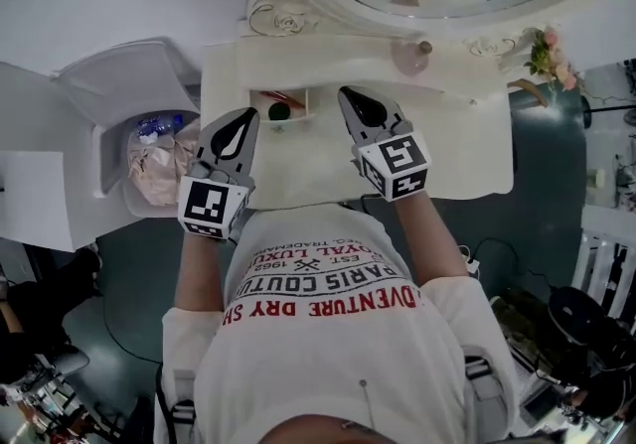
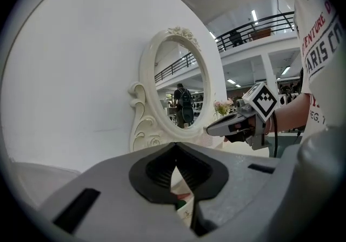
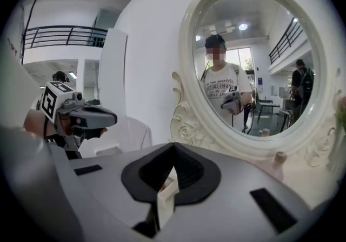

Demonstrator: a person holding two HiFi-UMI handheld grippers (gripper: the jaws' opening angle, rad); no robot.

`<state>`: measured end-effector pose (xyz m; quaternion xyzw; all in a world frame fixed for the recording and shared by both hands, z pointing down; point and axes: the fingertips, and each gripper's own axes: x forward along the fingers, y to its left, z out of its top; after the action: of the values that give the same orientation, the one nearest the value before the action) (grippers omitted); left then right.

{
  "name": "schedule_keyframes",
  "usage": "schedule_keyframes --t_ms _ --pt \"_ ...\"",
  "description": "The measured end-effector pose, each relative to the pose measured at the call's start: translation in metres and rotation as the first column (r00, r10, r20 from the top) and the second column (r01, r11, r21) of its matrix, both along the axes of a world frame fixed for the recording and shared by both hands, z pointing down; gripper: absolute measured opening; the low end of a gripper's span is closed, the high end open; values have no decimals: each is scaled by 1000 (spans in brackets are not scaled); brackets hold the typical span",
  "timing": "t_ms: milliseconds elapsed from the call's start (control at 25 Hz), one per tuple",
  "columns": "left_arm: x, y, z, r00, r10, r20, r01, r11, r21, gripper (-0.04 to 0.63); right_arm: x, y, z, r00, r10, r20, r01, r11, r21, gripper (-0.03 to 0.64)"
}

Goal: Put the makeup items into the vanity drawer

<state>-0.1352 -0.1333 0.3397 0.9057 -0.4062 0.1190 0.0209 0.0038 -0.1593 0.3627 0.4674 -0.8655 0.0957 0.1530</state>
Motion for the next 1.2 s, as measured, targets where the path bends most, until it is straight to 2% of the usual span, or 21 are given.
schedule_keyframes --t_ms 160,480,640,960,1200 --pt "11 -3 -9 999 16 -32 -15 1000 11 6 23 11 -22 999 44 21 -46 993 110 -2" --pt "22 -5 -16 997 19 -75 -18 1000 13 6 43 25 -47 996 86 -3 -83 965 249 -2" --pt "29 -5 -19 996 24 -81 -22 1000 21 7 46 26 -50 997 76 1 -74 962 264 -2" --pt "32 0 -21 996 14 -85 -12 1000 23 6 48 27 -40 998 58 -20 -52 972 228 -2" --pt "32 3 -20 997 4 -77 -2 1000 24 6 45 28 -42 999 50 -8 -47 971 233 -2"
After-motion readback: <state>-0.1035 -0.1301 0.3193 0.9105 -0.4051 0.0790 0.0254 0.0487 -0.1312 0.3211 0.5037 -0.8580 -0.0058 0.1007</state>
